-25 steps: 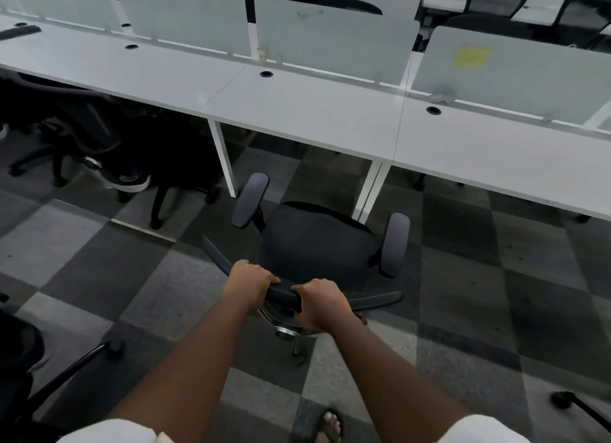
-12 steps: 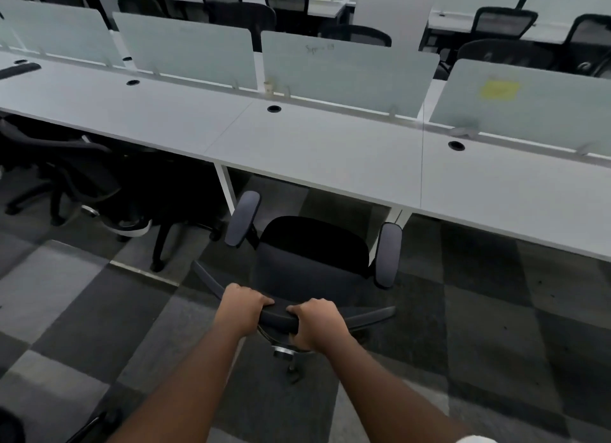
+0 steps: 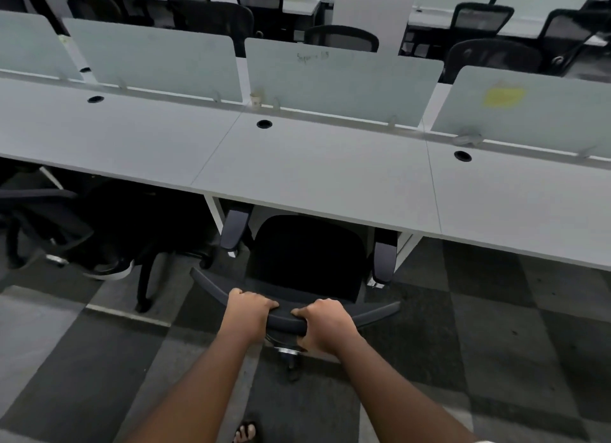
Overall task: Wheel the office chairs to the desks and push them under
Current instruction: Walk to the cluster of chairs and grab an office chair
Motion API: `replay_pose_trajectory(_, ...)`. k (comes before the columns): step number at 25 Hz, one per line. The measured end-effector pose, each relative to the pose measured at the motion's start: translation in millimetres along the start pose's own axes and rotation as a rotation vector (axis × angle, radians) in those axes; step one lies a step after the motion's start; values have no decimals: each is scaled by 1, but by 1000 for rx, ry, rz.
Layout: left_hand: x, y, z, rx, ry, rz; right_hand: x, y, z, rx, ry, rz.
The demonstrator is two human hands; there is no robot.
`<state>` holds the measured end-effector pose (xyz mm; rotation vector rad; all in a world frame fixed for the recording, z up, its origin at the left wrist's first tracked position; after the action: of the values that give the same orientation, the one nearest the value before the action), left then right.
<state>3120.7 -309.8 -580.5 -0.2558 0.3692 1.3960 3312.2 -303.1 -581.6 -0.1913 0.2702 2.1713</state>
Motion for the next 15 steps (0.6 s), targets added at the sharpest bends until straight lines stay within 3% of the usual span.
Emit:
replay_pose_trajectory(8, 111, 84, 40, 41, -56, -95, 123, -11, 29, -12, -22, -127)
replay_pose_trajectory(15, 152, 80, 54, 4, -53, -289, 145, -48, 40, -88, 35, -187)
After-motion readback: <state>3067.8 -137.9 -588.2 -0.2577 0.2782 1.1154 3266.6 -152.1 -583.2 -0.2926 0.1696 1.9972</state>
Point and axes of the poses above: each hand's wrist, its own x-axis towards the middle knuckle, its own z-axis out of the back of the hand, y = z × x, the point moved 1 cm from there along x, towards the middle knuckle, and after that the axes turned 5 degrees about -x, right-handed, at the moved point
